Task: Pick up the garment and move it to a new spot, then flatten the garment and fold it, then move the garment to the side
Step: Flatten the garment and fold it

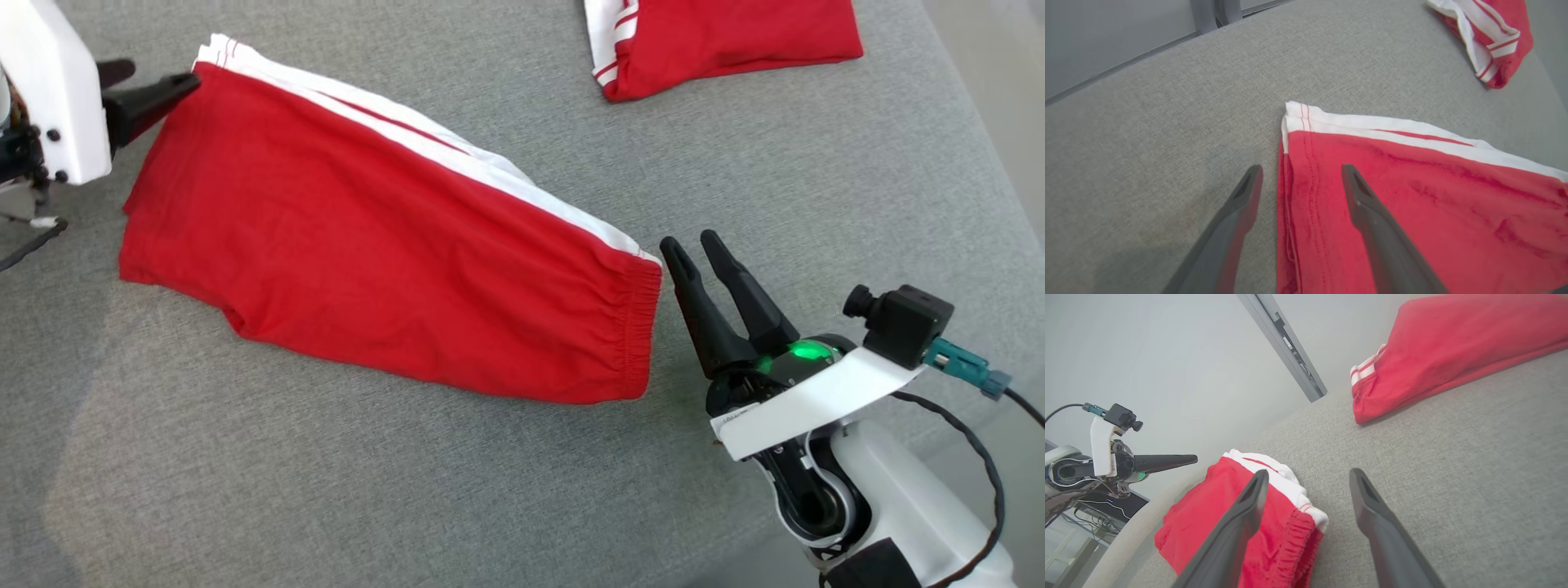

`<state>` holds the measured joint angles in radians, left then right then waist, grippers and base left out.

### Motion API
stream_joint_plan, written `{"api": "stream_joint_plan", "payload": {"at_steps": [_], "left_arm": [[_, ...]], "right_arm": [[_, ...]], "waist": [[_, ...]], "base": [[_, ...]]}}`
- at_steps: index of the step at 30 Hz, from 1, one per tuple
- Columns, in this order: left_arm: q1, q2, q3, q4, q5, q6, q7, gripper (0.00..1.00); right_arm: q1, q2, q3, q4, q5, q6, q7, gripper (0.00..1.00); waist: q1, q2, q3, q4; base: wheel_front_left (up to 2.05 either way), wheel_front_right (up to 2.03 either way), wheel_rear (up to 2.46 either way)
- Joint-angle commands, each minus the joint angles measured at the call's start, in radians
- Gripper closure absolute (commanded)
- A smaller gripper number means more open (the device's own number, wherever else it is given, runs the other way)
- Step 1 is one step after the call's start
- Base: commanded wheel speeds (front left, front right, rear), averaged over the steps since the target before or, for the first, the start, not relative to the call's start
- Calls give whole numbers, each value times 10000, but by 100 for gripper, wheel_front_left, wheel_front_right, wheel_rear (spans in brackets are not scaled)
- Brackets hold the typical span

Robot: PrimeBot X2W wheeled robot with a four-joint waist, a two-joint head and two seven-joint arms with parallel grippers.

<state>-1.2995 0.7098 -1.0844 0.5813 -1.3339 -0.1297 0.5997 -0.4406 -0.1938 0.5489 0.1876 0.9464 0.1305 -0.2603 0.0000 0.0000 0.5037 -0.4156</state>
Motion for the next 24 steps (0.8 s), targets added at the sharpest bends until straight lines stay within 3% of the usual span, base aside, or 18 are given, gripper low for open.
{"api": "stream_joint_plan", "payload": {"at_steps": [1,13,20,23,24], "left_arm": [[139,97,-86,30,-72,-16,155,0],[569,932,-599,450,-59,246,1445,0],[1056,1019,-620,-135,-1191,188,2947,0],[1039,1090,-503,-596,-1414,240,3129,0],[970,1131,-483,-723,-1372,280,3071,9]], "right_arm": [[57,-127,-84,-100,75,7,-60,0],[299,-333,-718,-1088,375,7,-60,0],[584,-388,-940,-1206,370,7,-60,0],[592,-378,-994,-1175,339,7,-60,0],[590,-375,-999,-1167,323,7,-60,0]], "waist": [[0,0,-72,-91],[0,0,178,-888],[0,0,135,-1014],[0,0,94,-994],[0,0,90,-987]], "base": [[0,0,0],[0,0,0],[0,0,0],[0,0,0],[0,0,0]]}}
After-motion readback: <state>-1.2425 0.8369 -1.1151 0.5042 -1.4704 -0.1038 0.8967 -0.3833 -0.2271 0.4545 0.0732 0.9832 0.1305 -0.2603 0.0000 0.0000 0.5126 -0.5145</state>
